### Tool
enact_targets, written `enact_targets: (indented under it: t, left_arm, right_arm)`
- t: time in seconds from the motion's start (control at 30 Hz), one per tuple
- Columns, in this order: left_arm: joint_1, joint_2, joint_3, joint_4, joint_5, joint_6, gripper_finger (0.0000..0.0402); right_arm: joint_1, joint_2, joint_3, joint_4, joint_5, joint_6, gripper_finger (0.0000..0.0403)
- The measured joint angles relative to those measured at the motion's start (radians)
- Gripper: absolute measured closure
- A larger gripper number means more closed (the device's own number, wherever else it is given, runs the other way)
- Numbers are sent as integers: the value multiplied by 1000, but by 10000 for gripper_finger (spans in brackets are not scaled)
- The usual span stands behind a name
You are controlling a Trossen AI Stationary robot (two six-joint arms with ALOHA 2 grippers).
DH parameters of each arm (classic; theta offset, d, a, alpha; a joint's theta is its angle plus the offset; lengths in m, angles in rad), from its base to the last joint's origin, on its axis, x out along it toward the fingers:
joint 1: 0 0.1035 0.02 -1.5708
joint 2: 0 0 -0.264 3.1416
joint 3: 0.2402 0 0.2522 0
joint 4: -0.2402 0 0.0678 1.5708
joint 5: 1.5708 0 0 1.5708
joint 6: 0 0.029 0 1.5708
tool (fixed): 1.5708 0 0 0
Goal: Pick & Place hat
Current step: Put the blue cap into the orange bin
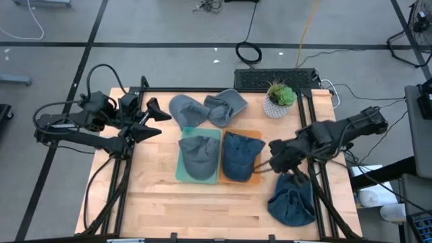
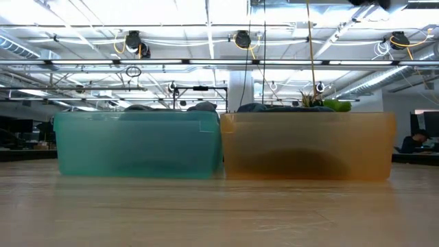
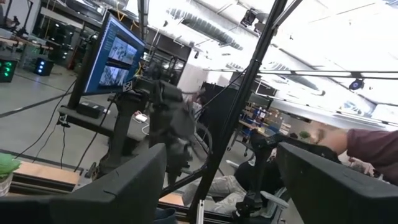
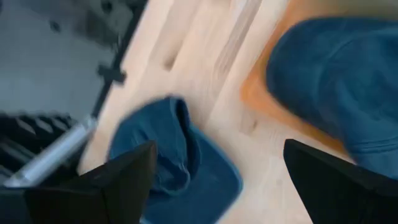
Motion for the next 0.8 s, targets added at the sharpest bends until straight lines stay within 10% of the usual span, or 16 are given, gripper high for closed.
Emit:
enact_targets:
  t: [0.8]
  left_arm:
    - [1, 0, 0, 1, -3, -61, 92]
  right_arm:
    - [58, 2, -547, 430, -111, -99, 67]
